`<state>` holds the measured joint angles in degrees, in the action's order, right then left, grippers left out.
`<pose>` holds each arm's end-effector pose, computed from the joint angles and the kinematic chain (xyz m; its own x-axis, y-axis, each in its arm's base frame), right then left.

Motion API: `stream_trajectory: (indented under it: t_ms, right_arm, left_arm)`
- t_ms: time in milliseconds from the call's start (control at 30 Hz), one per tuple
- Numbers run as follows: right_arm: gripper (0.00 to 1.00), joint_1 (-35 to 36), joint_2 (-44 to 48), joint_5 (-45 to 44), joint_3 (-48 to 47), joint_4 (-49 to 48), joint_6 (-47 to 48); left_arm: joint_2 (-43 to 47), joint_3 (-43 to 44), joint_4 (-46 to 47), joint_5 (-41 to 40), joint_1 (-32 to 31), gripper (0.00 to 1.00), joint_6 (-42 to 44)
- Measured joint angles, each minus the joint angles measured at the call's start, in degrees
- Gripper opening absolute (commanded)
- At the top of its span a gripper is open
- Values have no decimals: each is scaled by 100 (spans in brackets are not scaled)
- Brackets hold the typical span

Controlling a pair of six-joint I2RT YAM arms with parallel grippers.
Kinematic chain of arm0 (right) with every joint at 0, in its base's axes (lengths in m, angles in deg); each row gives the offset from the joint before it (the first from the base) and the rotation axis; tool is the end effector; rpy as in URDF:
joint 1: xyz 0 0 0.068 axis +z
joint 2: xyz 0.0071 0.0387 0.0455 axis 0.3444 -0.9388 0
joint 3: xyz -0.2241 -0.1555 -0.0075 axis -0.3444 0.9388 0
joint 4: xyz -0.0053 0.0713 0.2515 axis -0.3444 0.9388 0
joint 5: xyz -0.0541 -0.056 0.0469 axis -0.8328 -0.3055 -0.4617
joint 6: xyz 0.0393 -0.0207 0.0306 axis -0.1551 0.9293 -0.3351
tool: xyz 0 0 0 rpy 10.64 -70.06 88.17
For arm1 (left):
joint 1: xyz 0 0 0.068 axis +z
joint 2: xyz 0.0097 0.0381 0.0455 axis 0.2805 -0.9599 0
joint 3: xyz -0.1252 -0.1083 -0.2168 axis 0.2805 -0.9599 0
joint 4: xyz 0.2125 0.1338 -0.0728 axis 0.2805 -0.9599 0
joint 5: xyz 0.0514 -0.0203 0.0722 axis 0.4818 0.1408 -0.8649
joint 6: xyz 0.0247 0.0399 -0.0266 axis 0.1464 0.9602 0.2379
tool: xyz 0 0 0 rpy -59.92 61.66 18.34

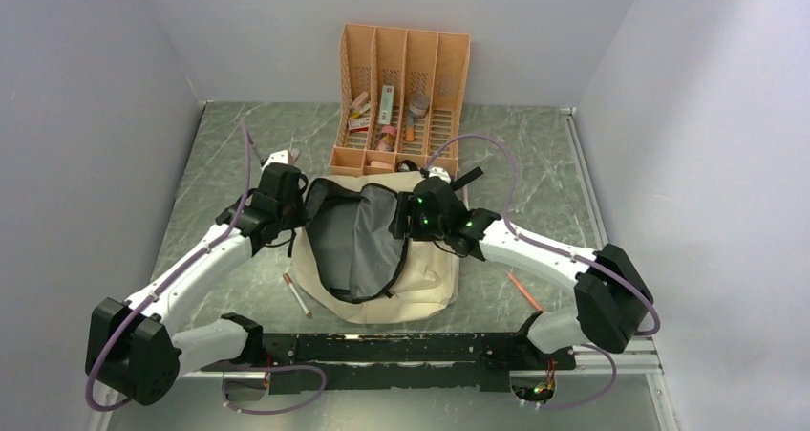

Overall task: Pack the student bag
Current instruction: Adjust the student bag at the center of the board.

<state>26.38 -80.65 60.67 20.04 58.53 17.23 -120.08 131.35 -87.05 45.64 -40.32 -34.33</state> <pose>0.2061 0.2108 0.2341 -0.7712 0.1058 -0.6278 -0.2139 0.8857 0.4121 0.2182 -0.0865 0.2509 -0.6667 -0.2646 -0.6967 -0.1674 0.9641 -0.2060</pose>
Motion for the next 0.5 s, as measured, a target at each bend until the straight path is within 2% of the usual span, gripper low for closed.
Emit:
stream_trajectory:
  t_ms: [267, 500]
  right_arm:
    - [59, -70, -398, 673, 17, -529, -111]
    - [35, -72, -481, 1102, 46, -957, -144]
  left_arm:
    - [179, 0, -144, -2, 0, 5, 0]
    - [378, -24, -365, -81, 0, 5, -9]
